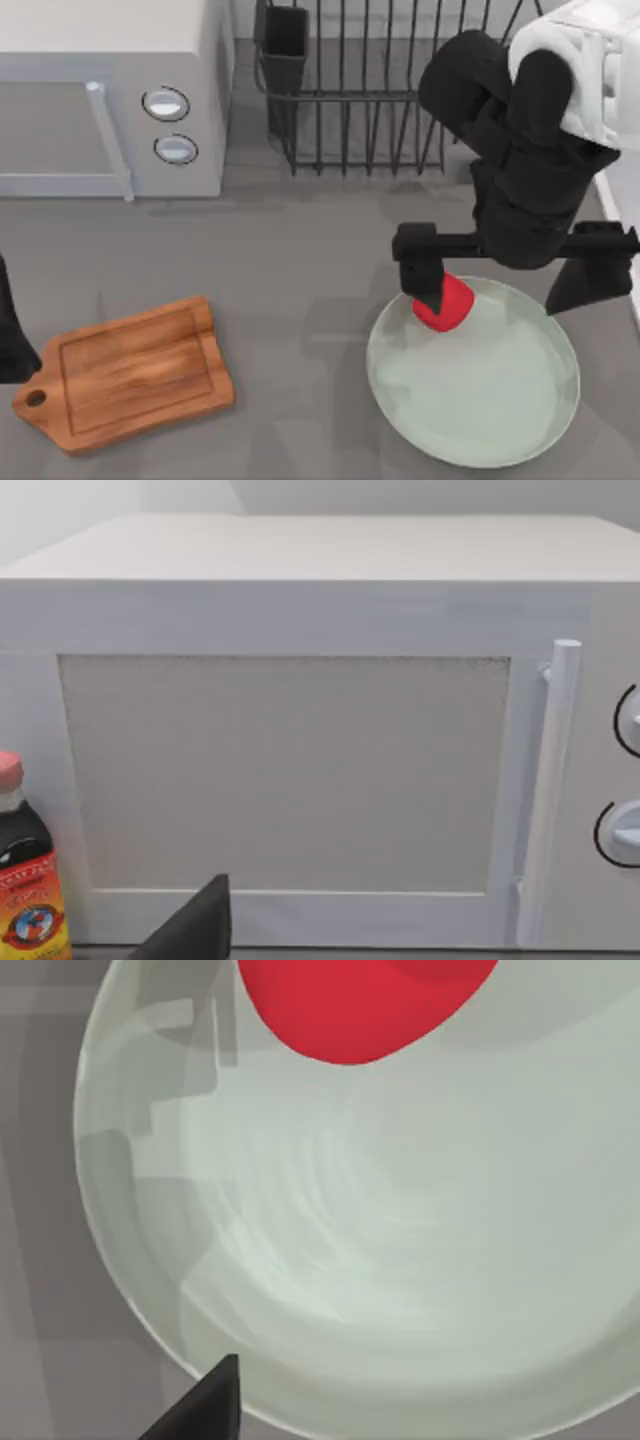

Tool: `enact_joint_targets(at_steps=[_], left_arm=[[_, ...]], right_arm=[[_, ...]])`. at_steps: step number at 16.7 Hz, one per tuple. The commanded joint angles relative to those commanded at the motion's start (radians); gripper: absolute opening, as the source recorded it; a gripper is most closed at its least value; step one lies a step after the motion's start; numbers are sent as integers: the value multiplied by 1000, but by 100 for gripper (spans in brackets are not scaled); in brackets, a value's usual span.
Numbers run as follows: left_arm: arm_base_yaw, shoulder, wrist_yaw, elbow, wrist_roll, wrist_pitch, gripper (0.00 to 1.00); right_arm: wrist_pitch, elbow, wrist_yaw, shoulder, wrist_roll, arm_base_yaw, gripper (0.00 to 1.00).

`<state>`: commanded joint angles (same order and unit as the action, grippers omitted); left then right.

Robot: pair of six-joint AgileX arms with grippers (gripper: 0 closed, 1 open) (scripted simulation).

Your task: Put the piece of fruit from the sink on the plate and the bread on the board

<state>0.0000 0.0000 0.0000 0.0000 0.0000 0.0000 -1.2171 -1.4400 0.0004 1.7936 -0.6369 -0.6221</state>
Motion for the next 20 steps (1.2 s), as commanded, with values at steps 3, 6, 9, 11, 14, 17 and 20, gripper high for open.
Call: enact_joint_targets(at_steps=[3, 6, 9, 11, 14, 17, 20], left_arm=[[0, 0, 0, 0, 0, 0, 100], [0, 0, 0, 0, 0, 0, 100], [0, 0, 0, 0, 0, 0, 100], [0, 0, 0, 0, 0, 0, 100], [0, 0, 0, 0, 0, 0, 100], [0, 0, 0, 0, 0, 0, 100], [0, 0, 0, 0, 0, 0, 100]], right_arm=[[46, 51, 0, -53, 24, 24, 100], [153, 178, 0, -198, 80, 78, 100], [306, 360, 0, -436, 160, 157, 100], [427, 506, 0, -644, 224, 218, 100], [628, 754, 0, -991, 328, 320, 100], [834, 1007, 0, -1323, 434, 424, 100], [1020, 1228, 0, -1574, 531, 518, 100]])
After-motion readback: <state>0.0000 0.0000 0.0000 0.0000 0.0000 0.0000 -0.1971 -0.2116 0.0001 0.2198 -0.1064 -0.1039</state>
